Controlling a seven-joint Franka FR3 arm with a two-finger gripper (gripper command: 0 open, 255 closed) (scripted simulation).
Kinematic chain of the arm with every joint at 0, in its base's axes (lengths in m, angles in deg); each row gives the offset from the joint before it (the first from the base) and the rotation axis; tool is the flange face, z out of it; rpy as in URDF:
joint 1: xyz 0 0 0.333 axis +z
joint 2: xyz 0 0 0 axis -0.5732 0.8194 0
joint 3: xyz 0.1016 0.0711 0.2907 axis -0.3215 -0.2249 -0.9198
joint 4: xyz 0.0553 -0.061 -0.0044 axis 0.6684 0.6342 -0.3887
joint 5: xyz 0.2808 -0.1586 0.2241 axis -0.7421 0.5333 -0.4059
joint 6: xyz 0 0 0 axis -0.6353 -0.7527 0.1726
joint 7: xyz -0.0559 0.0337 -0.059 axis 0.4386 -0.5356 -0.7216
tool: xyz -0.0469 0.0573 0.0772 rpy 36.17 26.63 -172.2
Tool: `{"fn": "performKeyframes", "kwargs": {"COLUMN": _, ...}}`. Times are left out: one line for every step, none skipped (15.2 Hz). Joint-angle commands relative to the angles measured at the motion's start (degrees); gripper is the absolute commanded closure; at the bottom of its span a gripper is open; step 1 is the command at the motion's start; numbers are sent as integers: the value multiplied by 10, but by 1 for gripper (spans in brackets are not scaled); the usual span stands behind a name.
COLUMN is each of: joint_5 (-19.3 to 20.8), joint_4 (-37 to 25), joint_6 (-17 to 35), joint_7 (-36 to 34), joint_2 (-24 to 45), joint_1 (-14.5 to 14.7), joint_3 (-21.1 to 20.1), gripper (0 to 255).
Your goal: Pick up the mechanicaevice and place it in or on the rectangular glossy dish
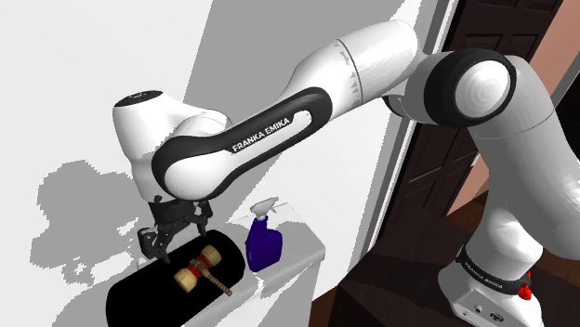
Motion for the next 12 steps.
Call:
{"fn": "performKeyframes", "kwargs": {"joint_5": 0, "joint_4": 0, "joint_6": 0, "joint_7": 0, "joint_2": 0, "joint_1": 0, "joint_3": 0, "gripper": 0}}
{"fn": "performKeyframes", "kwargs": {"joint_5": -3, "joint_4": -8, "joint_6": -15, "joint_7": 2, "joint_2": -7, "joint_1": 0, "joint_3": -2, "gripper": 0}}
{"fn": "performKeyframes", "kwargs": {"joint_5": -5, "joint_4": -18, "joint_6": -30, "joint_7": 3, "joint_2": -13, "joint_1": 0, "joint_3": -3, "gripper": 0}}
{"fn": "performKeyframes", "kwargs": {"joint_5": -7, "joint_4": -29, "joint_6": -46, "joint_7": 5, "joint_2": -18, "joint_1": 0, "joint_3": -5, "gripper": 0}}
{"fn": "performKeyframes", "kwargs": {"joint_5": -9, "joint_4": -38, "joint_6": -59, "joint_7": 6, "joint_2": -22, "joint_1": 0, "joint_3": -6, "gripper": 0}}
{"fn": "performKeyframes", "kwargs": {"joint_5": -9, "joint_4": -38, "joint_6": -59, "joint_7": 6, "joint_2": -22, "joint_1": 0, "joint_3": -6, "gripper": 0}}
{"fn": "performKeyframes", "kwargs": {"joint_5": -9, "joint_4": -38, "joint_6": -59, "joint_7": 6, "joint_2": -22, "joint_1": 0, "joint_3": -6, "gripper": 0}}
{"fn": "performKeyframes", "kwargs": {"joint_5": -9, "joint_4": -38, "joint_6": -59, "joint_7": 6, "joint_2": -22, "joint_1": 0, "joint_3": -6, "gripper": 0}}
{"fn": "performKeyframes", "kwargs": {"joint_5": -9, "joint_4": -38, "joint_6": -59, "joint_7": 6, "joint_2": -22, "joint_1": 0, "joint_3": -6, "gripper": 0}}
{"fn": "performKeyframes", "kwargs": {"joint_5": -9, "joint_4": -38, "joint_6": -59, "joint_7": 6, "joint_2": -22, "joint_1": 0, "joint_3": -6, "gripper": 0}}
{"fn": "performKeyframes", "kwargs": {"joint_5": -9, "joint_4": -38, "joint_6": -59, "joint_7": 6, "joint_2": -22, "joint_1": 0, "joint_3": -6, "gripper": 0}}
{"fn": "performKeyframes", "kwargs": {"joint_5": -9, "joint_4": -38, "joint_6": -59, "joint_7": 6, "joint_2": -22, "joint_1": 0, "joint_3": -6, "gripper": 0}}
